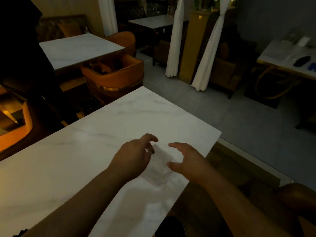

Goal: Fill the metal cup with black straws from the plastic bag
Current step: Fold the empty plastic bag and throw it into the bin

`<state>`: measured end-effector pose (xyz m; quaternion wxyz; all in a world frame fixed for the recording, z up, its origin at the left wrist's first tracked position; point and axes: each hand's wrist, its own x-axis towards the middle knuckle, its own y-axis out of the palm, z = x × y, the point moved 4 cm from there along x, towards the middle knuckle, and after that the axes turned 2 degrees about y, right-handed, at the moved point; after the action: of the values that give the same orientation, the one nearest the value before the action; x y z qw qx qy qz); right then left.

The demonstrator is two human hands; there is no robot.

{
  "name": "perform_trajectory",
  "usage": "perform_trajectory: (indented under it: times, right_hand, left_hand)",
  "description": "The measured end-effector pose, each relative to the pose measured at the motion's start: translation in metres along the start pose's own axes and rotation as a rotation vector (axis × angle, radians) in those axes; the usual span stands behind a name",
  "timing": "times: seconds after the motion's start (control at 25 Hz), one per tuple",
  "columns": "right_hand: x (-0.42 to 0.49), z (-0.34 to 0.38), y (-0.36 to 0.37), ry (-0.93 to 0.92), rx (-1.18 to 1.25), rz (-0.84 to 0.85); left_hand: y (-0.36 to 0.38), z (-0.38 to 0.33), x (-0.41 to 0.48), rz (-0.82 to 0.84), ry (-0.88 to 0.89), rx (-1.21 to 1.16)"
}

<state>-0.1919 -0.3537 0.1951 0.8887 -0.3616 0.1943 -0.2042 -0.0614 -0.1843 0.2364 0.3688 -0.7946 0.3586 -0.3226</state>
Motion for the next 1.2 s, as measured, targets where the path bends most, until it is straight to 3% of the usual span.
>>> perform_trajectory:
  times: [0.12,0.24,0.32,0.4,0.56,0.68,0.88,1.04,1.2]
  right_hand:
    - [-0.007,0.011,0.013,0.023,0.069,0.001]
    - [-0.016,0.012,0.007,0.046,0.183,-0.095]
    - [-0.022,0.01,0.002,0.093,0.38,-0.098]
    - [-0.028,0.006,-0.002,0.141,0.58,-0.063]
    - [-0.04,-0.006,-0.013,0.158,0.852,0.037]
    - [-0.048,-0.011,-0.022,0.097,0.988,0.129]
    - [-0.051,-0.028,-0.029,0.187,0.937,0.028]
    - [-0.054,-0.042,-0.033,0.192,1.006,-0.008]
    - [-0.059,-0.056,-0.037,0.196,0.85,0.005]
  left_hand:
    - [-0.005,0.0,-0.002,-0.111,0.06,-0.048]
    - [0.0,0.031,-0.013,-0.125,-0.268,-0.218]
    - [0.009,0.045,-0.026,0.007,-0.52,-0.439]
    - [0.02,0.043,-0.036,0.141,-0.626,-0.687]
    - [0.031,0.016,-0.035,0.332,-0.633,-1.066]
    - [0.037,-0.004,-0.028,0.392,-0.527,-1.227]
    - [0.044,-0.021,-0.018,0.316,-0.567,-1.172]
    - [0.054,-0.031,-0.015,0.382,-0.557,-1.17]
    - [0.068,-0.026,-0.01,0.332,-0.603,-1.197]
